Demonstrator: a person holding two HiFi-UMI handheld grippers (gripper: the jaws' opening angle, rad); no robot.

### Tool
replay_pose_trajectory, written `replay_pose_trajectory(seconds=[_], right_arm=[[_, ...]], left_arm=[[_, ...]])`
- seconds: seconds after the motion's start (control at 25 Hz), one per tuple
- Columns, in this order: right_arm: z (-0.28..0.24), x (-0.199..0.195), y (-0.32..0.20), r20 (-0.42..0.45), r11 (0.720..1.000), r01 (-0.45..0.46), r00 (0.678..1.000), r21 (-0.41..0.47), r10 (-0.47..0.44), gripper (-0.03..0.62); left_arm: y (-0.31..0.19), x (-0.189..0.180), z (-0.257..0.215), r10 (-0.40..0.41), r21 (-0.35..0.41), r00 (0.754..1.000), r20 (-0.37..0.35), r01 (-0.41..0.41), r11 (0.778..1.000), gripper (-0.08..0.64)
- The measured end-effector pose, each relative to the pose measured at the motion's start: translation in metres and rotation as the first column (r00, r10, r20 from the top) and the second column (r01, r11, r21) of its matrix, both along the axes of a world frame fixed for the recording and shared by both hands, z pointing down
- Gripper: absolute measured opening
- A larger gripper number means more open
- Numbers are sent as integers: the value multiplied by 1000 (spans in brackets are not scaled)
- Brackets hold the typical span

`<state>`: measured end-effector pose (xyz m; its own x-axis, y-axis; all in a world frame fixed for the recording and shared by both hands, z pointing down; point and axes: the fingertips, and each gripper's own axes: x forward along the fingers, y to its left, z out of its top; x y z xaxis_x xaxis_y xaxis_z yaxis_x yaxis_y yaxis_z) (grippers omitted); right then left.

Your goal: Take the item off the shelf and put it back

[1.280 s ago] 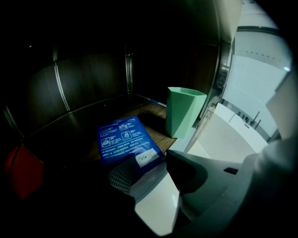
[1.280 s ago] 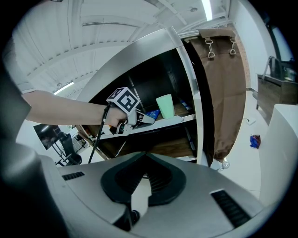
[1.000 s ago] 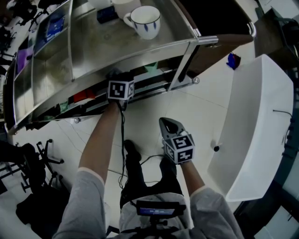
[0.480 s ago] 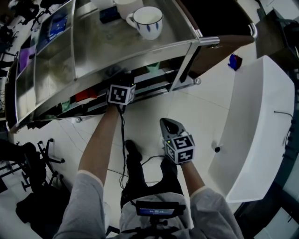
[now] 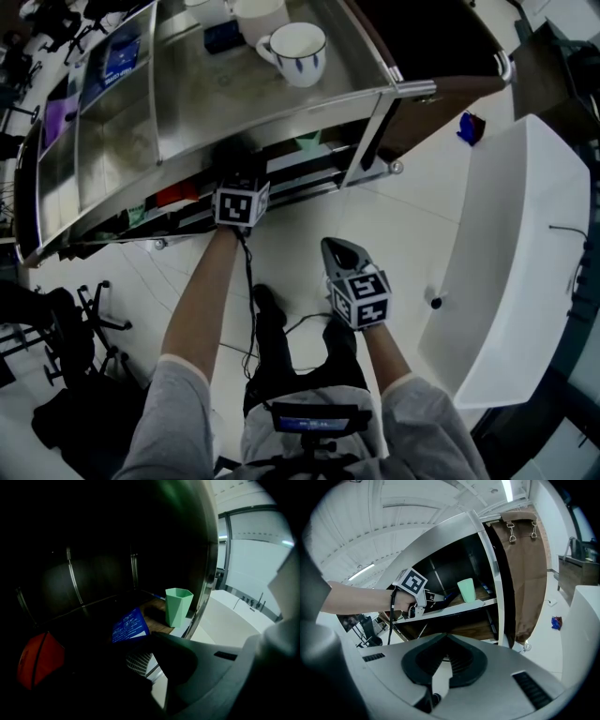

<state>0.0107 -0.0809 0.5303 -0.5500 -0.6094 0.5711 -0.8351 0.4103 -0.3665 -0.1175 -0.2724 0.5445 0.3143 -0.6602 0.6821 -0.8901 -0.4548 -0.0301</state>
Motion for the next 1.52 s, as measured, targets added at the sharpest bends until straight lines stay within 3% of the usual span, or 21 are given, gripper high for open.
replay_pose_trajectory(seconds=[0.4,1.0,1.52], right_arm=[[-23,-4,-3,1,999,8,1000,32,-8,9],[-58,-1,9,4,997,0,1000,72,-1,9],[-107,1,30,-4,987,17,1000,158,-17,9]], left_arm=[[14,-10,-45,-76,128,991,-107,89,988,2],[55,-17,-89,-106,158,975,-196,138,978,2],[140,-26,-158,-87,198,966,-245,137,971,2]])
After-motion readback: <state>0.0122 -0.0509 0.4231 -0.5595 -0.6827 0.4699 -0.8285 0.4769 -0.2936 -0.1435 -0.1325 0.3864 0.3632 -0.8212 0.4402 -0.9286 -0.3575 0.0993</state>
